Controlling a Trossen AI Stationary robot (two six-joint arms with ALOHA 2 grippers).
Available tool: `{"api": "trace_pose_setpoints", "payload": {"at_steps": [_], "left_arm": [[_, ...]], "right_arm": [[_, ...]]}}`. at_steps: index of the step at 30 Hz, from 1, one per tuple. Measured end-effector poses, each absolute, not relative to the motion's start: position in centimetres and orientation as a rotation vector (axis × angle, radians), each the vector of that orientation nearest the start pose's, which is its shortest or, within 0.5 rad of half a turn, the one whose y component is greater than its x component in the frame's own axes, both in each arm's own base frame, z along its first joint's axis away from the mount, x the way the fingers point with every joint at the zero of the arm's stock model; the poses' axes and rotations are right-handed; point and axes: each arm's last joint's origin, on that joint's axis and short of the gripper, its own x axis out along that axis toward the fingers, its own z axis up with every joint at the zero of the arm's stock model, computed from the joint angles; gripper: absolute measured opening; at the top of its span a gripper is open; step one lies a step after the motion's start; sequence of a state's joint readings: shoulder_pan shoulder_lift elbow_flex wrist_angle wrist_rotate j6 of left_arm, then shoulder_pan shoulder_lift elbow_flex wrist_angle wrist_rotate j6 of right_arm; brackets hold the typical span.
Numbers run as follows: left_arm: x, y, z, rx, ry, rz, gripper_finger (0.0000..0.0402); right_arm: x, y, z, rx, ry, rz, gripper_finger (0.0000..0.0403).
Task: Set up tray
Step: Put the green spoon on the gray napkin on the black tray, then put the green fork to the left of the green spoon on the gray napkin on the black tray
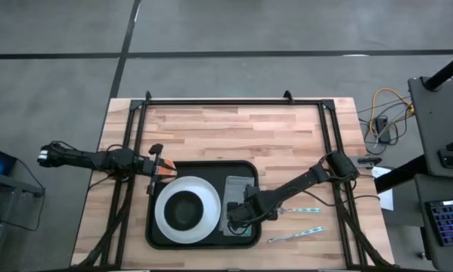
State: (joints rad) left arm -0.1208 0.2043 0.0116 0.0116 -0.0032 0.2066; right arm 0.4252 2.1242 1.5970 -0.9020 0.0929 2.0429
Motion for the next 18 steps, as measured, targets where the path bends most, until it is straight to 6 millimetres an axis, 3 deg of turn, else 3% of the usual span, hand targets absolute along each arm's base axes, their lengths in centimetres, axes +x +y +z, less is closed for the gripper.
{"api": "trace_pose_setpoints", "payload": {"at_steps": [10,18], "left_arm": [[10.78,-1.3,15.16,0.217,0.168,-0.136,0.0071],[10.78,-1.3,15.16,0.217,0.168,-0.136,0.0071]], "right_arm": [[37.73,16.76,16.27,1.219,1.081,-1.076,0.0152],[37.71,16.73,16.38,1.112,1.127,-0.99,0.0142]]}}
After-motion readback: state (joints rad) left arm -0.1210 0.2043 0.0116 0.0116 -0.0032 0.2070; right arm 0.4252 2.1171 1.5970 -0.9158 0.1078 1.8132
